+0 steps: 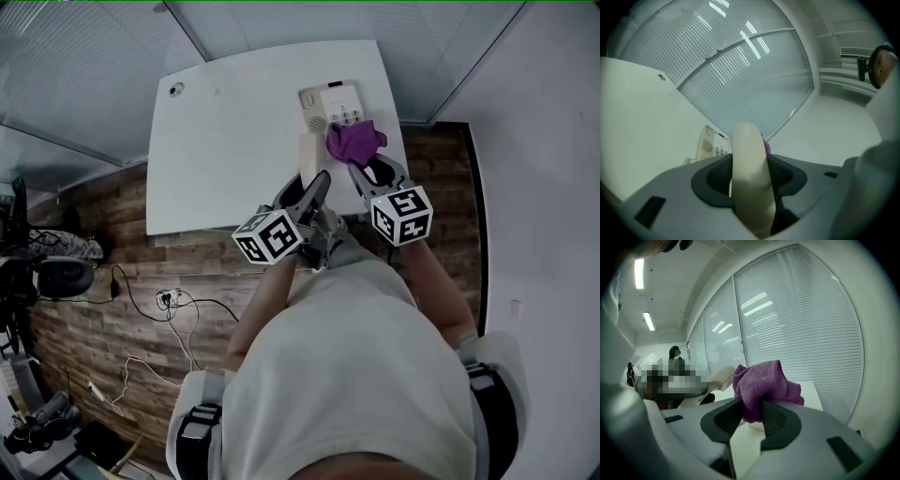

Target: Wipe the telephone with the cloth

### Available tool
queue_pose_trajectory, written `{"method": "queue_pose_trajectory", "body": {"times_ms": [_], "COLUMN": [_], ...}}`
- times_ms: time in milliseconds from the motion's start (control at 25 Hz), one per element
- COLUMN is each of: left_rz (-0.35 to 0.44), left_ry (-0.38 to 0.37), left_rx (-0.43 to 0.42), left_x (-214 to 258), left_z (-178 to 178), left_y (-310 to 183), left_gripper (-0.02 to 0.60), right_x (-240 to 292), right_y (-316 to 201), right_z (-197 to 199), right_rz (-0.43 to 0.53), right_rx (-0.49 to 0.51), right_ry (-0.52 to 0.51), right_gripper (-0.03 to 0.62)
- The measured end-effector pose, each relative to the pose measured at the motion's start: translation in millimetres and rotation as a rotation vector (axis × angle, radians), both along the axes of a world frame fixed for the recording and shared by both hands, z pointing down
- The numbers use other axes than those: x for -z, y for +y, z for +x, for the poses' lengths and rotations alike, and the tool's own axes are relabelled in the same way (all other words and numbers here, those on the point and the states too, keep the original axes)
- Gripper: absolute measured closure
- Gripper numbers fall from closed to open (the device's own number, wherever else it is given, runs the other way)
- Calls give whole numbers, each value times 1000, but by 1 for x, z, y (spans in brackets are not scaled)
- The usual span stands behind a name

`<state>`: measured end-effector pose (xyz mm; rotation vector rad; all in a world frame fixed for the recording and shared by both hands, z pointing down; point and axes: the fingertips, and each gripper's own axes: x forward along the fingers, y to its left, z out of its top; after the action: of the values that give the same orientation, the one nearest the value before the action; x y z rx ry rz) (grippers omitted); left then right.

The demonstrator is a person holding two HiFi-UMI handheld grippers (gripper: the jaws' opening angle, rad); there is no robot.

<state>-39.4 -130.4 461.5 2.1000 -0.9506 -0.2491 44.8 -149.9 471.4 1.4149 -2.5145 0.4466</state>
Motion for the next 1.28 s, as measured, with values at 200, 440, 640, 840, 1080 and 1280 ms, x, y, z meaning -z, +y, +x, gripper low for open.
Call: {"method": "queue_pose_trajectory", "body": {"times_ms": [200,440,640,840,1080,1280], "left_rz": [31,49,51,39,31,30], "left_ry": [72,106,132,153,171,186], "left_rx": [-36,-54,-55,-53,-44,-32], "left_x": [8,14,17,16,15,16], "left_z": [-2,-6,-9,-13,-19,-24], "left_y": [17,28,32,33,34,32], "left_gripper": [353,353,353,353,353,353], "right_x": [4,15,20,19,19,17], "right_y": [15,30,39,44,50,56], "right_z": [-13,-30,-41,-49,-60,-68], "right_rz": [19,61,90,92,94,92], "right_rx": [39,89,131,163,194,223], "right_ry": [-7,-13,-17,-21,-29,-38], "right_gripper": [479,479,479,479,479,479]}}
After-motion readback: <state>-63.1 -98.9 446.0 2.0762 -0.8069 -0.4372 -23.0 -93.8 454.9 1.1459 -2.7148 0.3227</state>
